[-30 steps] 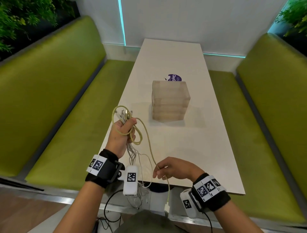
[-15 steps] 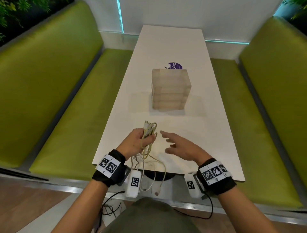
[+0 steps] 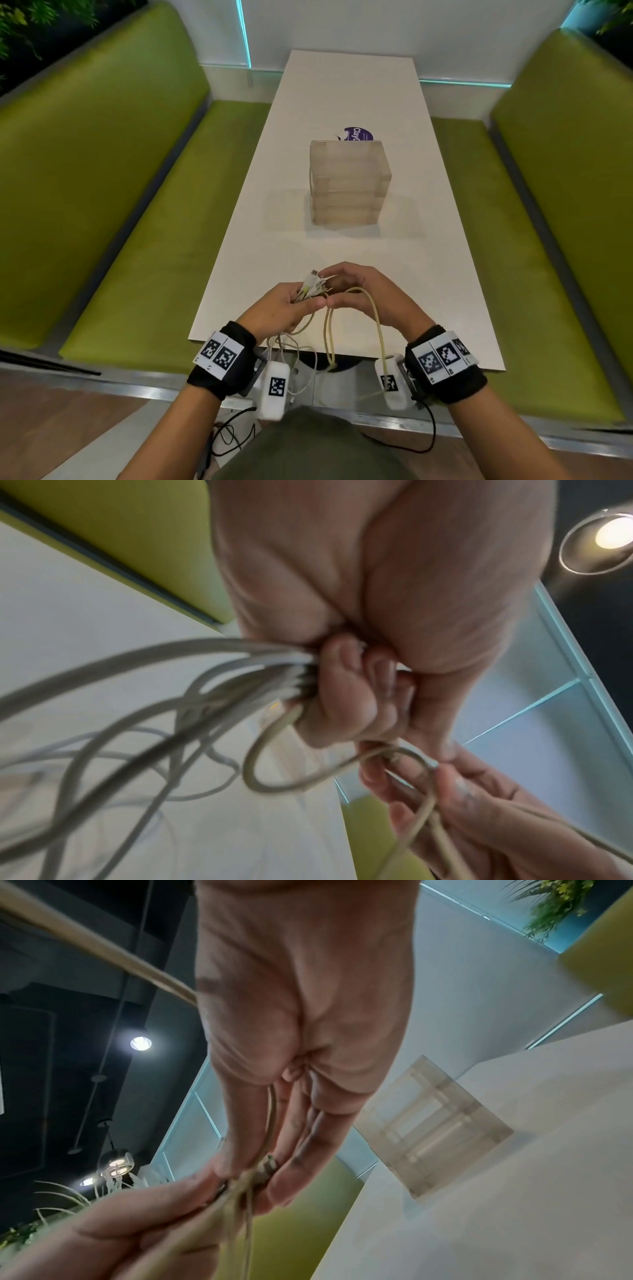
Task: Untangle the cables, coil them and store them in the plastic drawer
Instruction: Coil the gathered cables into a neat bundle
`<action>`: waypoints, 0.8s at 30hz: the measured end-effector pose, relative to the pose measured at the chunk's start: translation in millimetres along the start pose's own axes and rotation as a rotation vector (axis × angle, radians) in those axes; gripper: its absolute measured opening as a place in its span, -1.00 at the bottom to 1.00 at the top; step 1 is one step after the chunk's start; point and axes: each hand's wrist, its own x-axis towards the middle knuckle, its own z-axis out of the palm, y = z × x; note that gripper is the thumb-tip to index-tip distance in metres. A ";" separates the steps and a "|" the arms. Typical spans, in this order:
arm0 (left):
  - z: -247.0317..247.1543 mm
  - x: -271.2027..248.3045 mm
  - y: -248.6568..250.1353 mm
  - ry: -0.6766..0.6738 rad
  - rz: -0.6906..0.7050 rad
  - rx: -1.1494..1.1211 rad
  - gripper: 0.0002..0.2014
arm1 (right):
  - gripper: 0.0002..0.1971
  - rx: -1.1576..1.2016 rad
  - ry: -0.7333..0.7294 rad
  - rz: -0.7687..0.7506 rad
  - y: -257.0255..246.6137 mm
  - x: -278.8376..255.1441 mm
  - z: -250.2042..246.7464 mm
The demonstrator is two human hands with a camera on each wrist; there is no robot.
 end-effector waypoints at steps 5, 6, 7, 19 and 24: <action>-9.9 1.3 -4.6 0.283 0.004 -0.176 -0.76 | -0.79 -0.088 -0.050 0.074 16.8 -6.7 -1.4; -13.6 1.2 -4.2 0.312 0.016 -0.214 -0.81 | -0.82 -0.115 -0.083 0.087 21.2 -8.6 0.1; -16.7 1.0 -3.4 0.326 0.027 -0.246 -0.84 | -0.82 -0.154 -0.115 0.098 24.8 -10.7 2.7; -8.2 1.8 23.0 0.275 0.134 -0.461 -0.81 | -0.66 -0.499 -0.263 0.118 57.1 -11.3 33.9; 4.8 6.1 26.0 0.190 0.190 -0.542 -0.80 | -0.44 -0.228 -0.165 0.044 34.9 -8.1 26.1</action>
